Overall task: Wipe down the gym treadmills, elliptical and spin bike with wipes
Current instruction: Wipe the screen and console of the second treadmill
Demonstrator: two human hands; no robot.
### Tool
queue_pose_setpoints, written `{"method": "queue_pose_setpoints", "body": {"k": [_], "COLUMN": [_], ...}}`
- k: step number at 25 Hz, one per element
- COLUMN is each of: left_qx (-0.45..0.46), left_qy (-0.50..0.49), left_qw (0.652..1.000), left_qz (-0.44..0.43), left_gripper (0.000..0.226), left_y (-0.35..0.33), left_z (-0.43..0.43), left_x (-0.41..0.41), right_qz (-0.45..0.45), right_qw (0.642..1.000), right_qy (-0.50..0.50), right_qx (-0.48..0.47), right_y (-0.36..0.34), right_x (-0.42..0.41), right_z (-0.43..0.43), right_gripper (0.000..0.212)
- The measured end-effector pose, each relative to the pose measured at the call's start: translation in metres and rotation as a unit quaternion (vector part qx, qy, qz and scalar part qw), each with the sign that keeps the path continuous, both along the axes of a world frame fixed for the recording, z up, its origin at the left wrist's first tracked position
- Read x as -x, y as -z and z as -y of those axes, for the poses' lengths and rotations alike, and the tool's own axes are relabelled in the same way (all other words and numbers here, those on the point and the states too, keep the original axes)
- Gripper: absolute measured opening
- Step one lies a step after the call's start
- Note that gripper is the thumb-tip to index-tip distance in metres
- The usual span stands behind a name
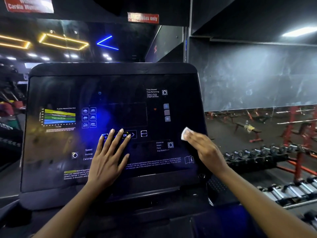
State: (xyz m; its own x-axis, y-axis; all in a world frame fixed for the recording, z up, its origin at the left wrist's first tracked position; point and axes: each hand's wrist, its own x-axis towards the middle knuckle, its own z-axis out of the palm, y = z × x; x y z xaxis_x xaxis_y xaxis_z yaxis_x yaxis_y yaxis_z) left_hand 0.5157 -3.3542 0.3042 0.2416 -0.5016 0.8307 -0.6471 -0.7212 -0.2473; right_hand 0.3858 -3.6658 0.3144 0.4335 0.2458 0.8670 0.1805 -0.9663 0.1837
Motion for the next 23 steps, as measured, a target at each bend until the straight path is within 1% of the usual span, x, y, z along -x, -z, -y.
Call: {"method": "queue_pose_setpoints", "body": {"k": [3, 5, 7, 10, 12, 14, 16, 19, 23], "left_qx": [0.001, 0.001, 0.002, 0.003, 0.005, 0.007, 0.008, 0.011, 0.011], "left_qy": [-0.002, -0.006, -0.007, -0.003, -0.001, 0.003, 0.008, 0.012, 0.014], "left_qw": [1.0, 1.0, 1.0, 1.0, 1.0, 1.0, 1.0, 0.999, 1.0], "left_qz": [0.007, 0.015, 0.02, 0.02, 0.021, 0.022, 0.027, 0.034, 0.026], "left_gripper": [0.055, 0.055, 0.054, 0.054, 0.054, 0.054, 0.054, 0.054, 0.055], "left_y": [0.001, 0.001, 0.001, 0.001, 0.002, 0.002, 0.002, 0.003, 0.003], "left_z": [0.001, 0.001, 0.0, 0.0, 0.0, 0.0, 0.001, 0.001, 0.0], "left_x": [-0.001, -0.002, -0.002, -0.001, 0.0, -0.001, -0.002, -0.003, -0.003], "right_qz": [-0.043, -0.042, -0.011, 0.065, 0.071, 0.063, 0.062, 0.058, 0.06], "right_qw": [0.999, 0.998, 0.999, 0.995, 0.994, 0.995, 0.993, 0.983, 0.952], "right_qy": [-0.023, -0.038, -0.029, 0.024, 0.044, 0.063, 0.086, 0.126, 0.192], "right_qx": [-0.009, -0.022, -0.035, -0.076, -0.072, -0.048, -0.054, -0.122, -0.23], "right_y": [0.048, 0.064, 0.053, 0.004, -0.017, -0.009, 0.014, 0.047, 0.068], "right_x": [0.033, 0.047, 0.045, 0.016, 0.001, 0.003, 0.019, 0.04, 0.043], "right_z": [0.0, -0.001, -0.001, 0.002, 0.005, 0.01, 0.008, -0.012, -0.052], "right_gripper": [0.047, 0.044, 0.039, 0.035, 0.036, 0.038, 0.041, 0.052, 0.051]}}
